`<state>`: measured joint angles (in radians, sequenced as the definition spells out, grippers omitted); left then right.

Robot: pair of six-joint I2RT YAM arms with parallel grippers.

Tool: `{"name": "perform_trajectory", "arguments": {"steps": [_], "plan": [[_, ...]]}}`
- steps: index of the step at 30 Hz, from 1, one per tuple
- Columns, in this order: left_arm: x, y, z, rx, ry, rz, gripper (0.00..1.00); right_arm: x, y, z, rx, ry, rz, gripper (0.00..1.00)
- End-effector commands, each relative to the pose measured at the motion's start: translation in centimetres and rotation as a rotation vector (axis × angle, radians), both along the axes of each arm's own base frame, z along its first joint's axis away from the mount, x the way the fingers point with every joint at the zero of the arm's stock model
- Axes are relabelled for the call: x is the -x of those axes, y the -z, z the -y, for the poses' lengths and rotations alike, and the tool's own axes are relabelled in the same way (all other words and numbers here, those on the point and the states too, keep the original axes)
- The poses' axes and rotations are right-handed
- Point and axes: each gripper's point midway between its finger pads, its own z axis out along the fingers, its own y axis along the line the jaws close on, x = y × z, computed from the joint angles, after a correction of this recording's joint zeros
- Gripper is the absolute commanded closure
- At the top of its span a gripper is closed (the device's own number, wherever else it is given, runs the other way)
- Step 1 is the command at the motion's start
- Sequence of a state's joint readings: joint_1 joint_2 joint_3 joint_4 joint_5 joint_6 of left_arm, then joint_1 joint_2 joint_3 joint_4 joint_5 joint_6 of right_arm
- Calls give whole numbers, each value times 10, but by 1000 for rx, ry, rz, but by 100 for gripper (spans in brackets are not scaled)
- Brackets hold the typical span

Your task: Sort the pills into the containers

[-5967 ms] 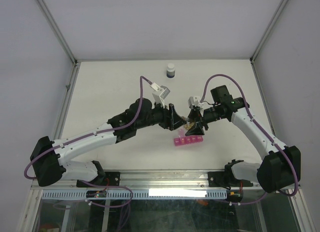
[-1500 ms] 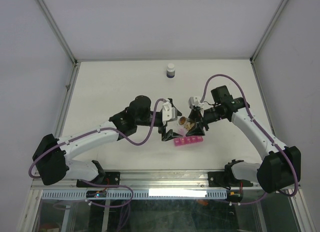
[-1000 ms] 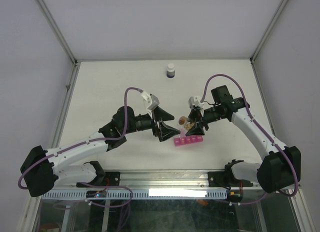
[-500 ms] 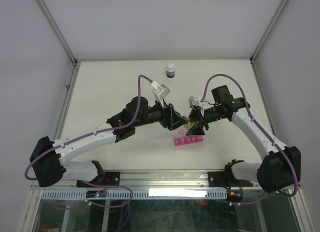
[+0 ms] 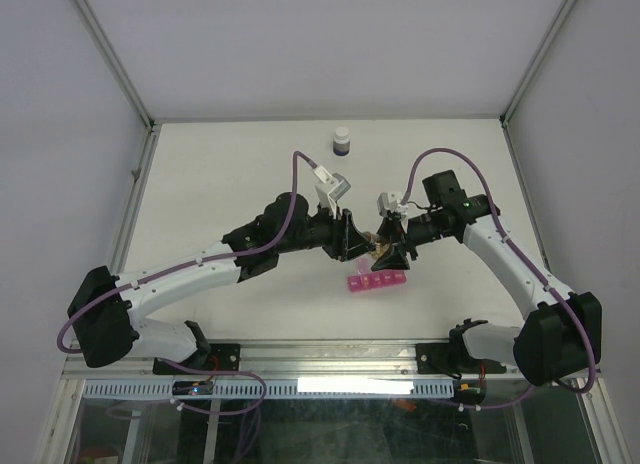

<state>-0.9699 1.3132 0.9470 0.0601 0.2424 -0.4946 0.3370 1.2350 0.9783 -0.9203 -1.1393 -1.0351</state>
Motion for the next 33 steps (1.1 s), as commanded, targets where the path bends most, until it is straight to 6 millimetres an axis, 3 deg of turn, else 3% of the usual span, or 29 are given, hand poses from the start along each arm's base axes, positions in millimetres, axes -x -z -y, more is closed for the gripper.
{"name": "perform_trajectory", "arguments": {"steps": [1, 5, 10, 12, 14, 15, 17, 19, 26, 30, 33], "plan": [[8, -26, 7, 47, 71, 78, 77, -4, -25, -7, -71, -20, 65, 100], [22, -23, 9, 30, 219, 238, 92, -4, -25, -7, -73, -20, 65, 100], [50, -8, 2, -1, 495, 589, 92, -4, -26, -7, -74, -21, 67, 100], [51, -2, -3, -22, 539, 702, 86, -4, -26, -6, -75, -20, 67, 100], [40, 0, -4, -66, 500, 745, 79, -4, -26, -6, -74, -19, 67, 100], [34, -1, -4, -82, 474, 752, 68, -4, -26, -6, -73, -19, 67, 100], [18, -9, -5, -103, 366, 742, 27, -4, -25, -6, -72, -19, 64, 100], [3, -19, -12, -102, 235, 728, 3, -4, -25, -6, -72, -19, 64, 100], [2, -42, -42, 66, 18, 558, 1, -4, -24, -7, -71, -21, 62, 100], [8, -48, -38, 187, 9, 379, 1, -4, -24, -7, -72, -21, 59, 100], [2, -48, -31, 206, -31, 255, 4, -4, -25, -7, -73, -21, 60, 100]]}}
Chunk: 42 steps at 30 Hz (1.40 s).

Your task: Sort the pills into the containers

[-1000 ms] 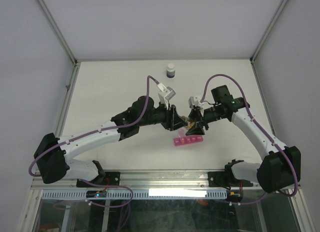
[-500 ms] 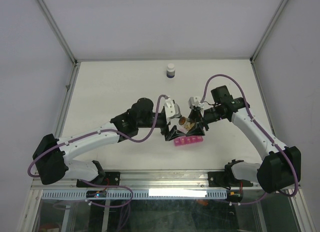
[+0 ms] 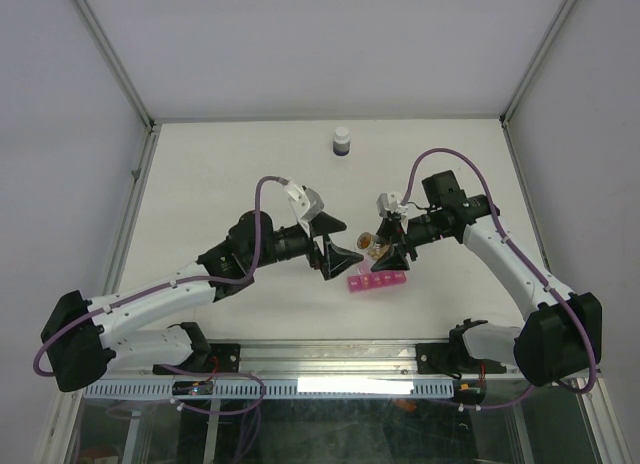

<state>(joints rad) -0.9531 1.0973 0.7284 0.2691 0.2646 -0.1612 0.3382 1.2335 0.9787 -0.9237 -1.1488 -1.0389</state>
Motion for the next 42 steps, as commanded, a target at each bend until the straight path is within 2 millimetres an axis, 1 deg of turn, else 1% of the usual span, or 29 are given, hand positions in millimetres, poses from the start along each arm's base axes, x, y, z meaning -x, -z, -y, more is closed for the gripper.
{"name": "perform_trajectory", "arguments": {"steps": [1, 3, 6, 12, 16, 19, 28, 29, 32, 36, 37, 38, 40, 42], "plan": [[-10, -25, 10, 145, -60, -213, 6, -6, -23, -6, -65, -15, 60, 100], [-17, -20, 14, 122, -89, -264, 12, -6, -23, -6, -65, -15, 62, 100], [-21, -14, 20, 90, -97, -297, 19, -6, -24, -6, -66, -15, 64, 100], [-19, -17, 30, 82, -62, -315, 29, -6, -23, -6, -64, -14, 66, 100], [-19, -13, 36, 65, -45, -324, 34, -6, -24, -6, -64, -15, 66, 100], [-17, -10, 39, 51, -24, -330, 35, -6, -23, -6, -64, -14, 66, 100], [-10, -4, 46, 16, 34, -335, 50, -6, -23, -6, -62, -14, 64, 100], [-9, -3, 46, 11, 39, -337, 53, -6, -22, -6, -62, -13, 63, 100], [-7, -4, 47, 6, 61, -328, 76, -6, -23, -6, -63, -14, 65, 100], [-3, -2, 48, -9, 92, -300, 100, -6, -22, -6, -62, -13, 66, 100], [-3, -1, 47, -13, 94, -293, 100, -7, -23, -6, -63, -12, 67, 94], [-3, 0, 46, -15, 94, -286, 100, -7, -22, -6, -62, -10, 65, 84], [-4, 1, 45, -18, 87, -275, 100, -7, -22, -6, -63, -4, 61, 55], [-7, 1, 42, -19, 74, -265, 100, -8, -21, -6, -62, -1, 61, 32]]}}
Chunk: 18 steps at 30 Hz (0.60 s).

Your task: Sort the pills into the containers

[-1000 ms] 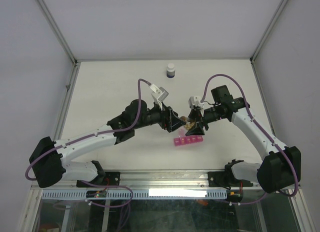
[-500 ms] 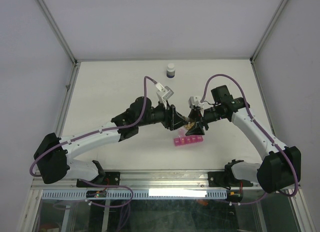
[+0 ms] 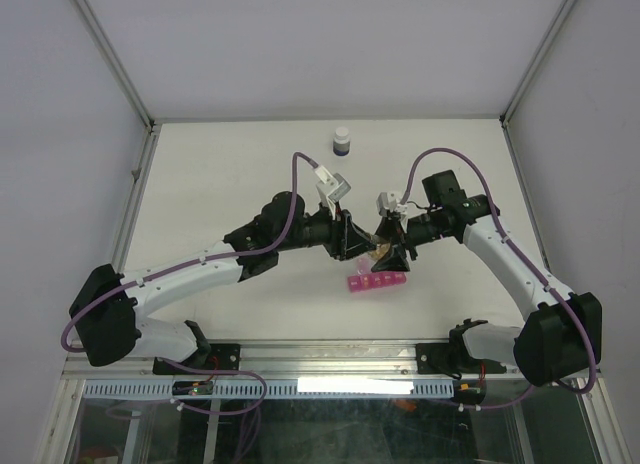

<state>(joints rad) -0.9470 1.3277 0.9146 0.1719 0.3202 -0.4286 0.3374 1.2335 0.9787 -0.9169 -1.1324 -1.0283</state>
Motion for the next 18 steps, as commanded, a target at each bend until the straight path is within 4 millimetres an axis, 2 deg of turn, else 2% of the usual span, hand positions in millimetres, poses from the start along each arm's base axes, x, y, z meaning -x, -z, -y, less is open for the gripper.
{"name": "perform_trajectory", "arguments": {"steps": [1, 4, 6, 12, 18], "plan": [[0, -15, -2, 18, 38, 76, 100, -6, -23, -7, -75, -9, 60, 21], [-9, -12, -9, 8, 12, 67, 100, -7, -23, -7, -71, -6, 62, 5], [-16, -7, -17, -4, -9, 60, 100, -8, -23, -6, -68, 0, 65, 1], [-45, 11, -44, -70, -104, 54, 100, -16, -26, 1, -63, 41, 85, 1], [-89, 28, -78, -159, -258, 57, 100, -29, -31, 12, -66, 104, 104, 1]]}}
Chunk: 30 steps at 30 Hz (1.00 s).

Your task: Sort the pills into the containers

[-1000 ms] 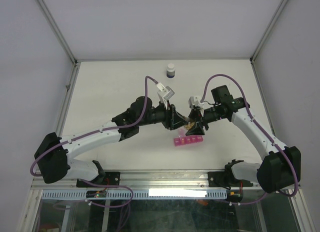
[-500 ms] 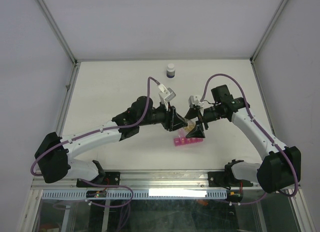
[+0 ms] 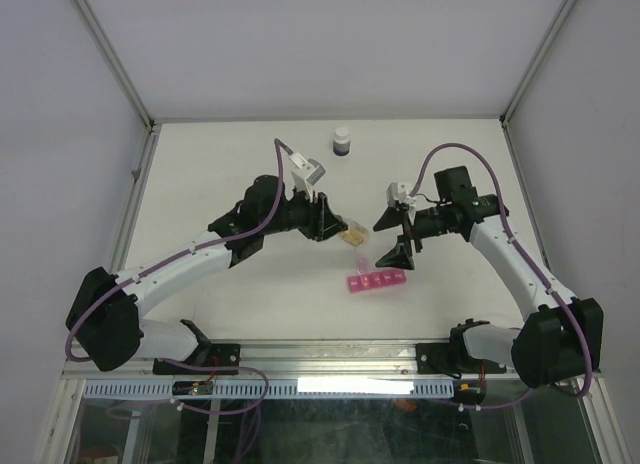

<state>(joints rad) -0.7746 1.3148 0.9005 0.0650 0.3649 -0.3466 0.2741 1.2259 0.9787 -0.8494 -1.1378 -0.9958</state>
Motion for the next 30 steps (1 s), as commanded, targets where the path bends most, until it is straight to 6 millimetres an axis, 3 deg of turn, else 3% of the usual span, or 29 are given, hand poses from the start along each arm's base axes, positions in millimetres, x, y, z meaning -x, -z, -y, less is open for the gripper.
{"name": "perform_trajectory", "arguments": {"steps": [1, 7, 12, 16, 22, 24, 30], "plan": [[-45, 3, -36, -65, -158, 59, 100, -10, -24, 5, -37, 51, 59, 0], [-85, 2, -43, -83, -237, 65, 100, -35, -24, 17, -24, 191, 44, 1], [-133, 8, -32, -116, -301, 64, 100, -61, -26, 33, -16, 350, 32, 1], [-171, -5, -17, -120, -336, 114, 100, -75, -29, 44, -22, 446, 26, 0], [-237, -12, 12, -114, -419, 126, 100, -114, -32, 75, 0, 737, 28, 1], [-249, -5, 25, -109, -405, 109, 100, -118, -34, 81, -4, 779, 19, 1], [-273, -15, 47, -61, -384, 131, 100, -120, -33, 82, -12, 789, 8, 1]]}}
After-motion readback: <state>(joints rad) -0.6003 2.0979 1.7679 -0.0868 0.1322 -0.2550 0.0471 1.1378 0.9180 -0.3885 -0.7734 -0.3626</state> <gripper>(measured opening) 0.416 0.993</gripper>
